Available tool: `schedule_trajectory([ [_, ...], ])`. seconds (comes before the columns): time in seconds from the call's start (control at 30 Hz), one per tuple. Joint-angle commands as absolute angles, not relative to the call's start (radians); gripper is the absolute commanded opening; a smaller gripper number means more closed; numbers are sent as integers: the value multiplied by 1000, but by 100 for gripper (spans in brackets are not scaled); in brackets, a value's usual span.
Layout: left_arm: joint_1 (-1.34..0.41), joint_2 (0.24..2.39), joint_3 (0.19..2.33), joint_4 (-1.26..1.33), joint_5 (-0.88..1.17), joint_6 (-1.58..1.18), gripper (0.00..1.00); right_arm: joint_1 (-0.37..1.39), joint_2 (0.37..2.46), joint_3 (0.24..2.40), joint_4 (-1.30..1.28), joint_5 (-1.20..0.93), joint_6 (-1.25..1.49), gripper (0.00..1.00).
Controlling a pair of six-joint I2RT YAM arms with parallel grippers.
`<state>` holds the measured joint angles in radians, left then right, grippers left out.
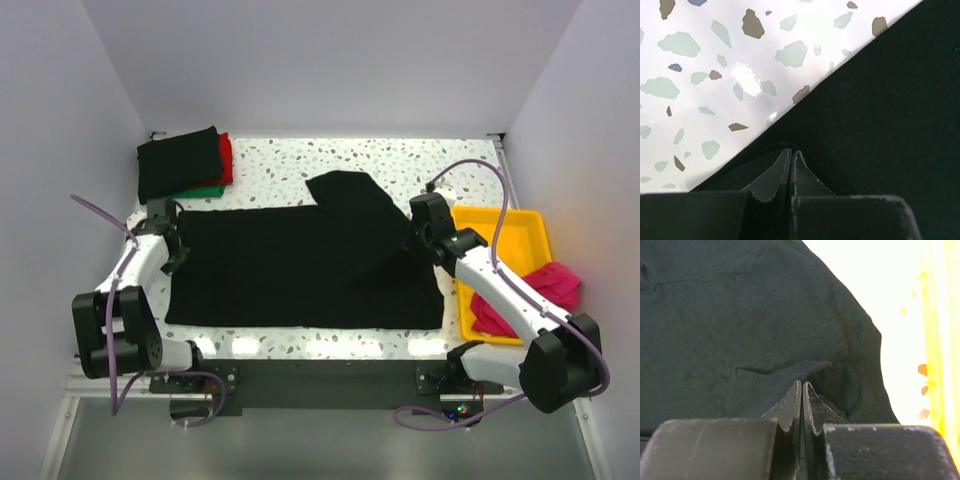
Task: Fold and stack the t-shirts
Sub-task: Fold the tshirt
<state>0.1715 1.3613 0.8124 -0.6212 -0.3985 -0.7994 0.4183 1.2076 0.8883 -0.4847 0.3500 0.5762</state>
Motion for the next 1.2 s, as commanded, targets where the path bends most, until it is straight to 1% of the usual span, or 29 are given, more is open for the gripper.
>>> schedule_trajectory([
  [0.0, 184, 1376, 845, -581, -405, -779, 0, 413, 1223, 928, -442, 376, 581, 0],
  [0.13, 184, 1388, 845, -571, -400, -772, 1, 411, 1247, 933, -425, 365, 586, 0],
  [0.2, 186, 1388, 845, -568, -400, -769, 5, 410, 1264, 943, -417, 357, 584, 0],
  [0.27, 189, 1385, 844, -566, -399, -767, 6, 411, 1272, 950, -405, 348, 586, 0],
  [0.37, 189, 1384, 839, -563, -397, -759, 11, 411, 1282, 948, -382, 330, 580, 1],
  [0.47, 190, 1382, 835, -563, -390, -755, 31, 411, 1299, 942, -394, 337, 578, 8],
  [0.5, 190, 1381, 833, -561, -382, -753, 44, 411, 1304, 939, -400, 339, 581, 16],
  [0.57, 190, 1370, 833, -555, -362, -732, 53, 411, 1305, 931, -410, 339, 578, 22],
  [0.6, 190, 1364, 833, -548, -338, -724, 60, 411, 1302, 927, -414, 339, 577, 28],
  [0.67, 190, 1341, 836, -535, -302, -692, 66, 411, 1292, 925, -428, 333, 566, 32],
  [0.73, 190, 1324, 839, -514, -226, -667, 68, 411, 1292, 939, -434, 327, 545, 40],
  [0.83, 187, 1309, 835, -476, -79, -606, 70, 422, 1327, 982, -446, 278, 515, 46],
  [0.9, 178, 1298, 813, -433, 41, -581, 70, 454, 1376, 1020, -449, 282, 509, 46],
  [1.0, 135, 1287, 801, -408, 115, -549, 70, 526, 1455, 1089, -472, 328, 503, 45],
  [1.1, 58, 1284, 807, -411, 133, -514, 71, 604, 1541, 1161, -489, 383, 499, 45],
  [1.17, 11, 1281, 807, -410, 146, -499, 71, 620, 1594, 1193, -506, 382, 514, 45],
])
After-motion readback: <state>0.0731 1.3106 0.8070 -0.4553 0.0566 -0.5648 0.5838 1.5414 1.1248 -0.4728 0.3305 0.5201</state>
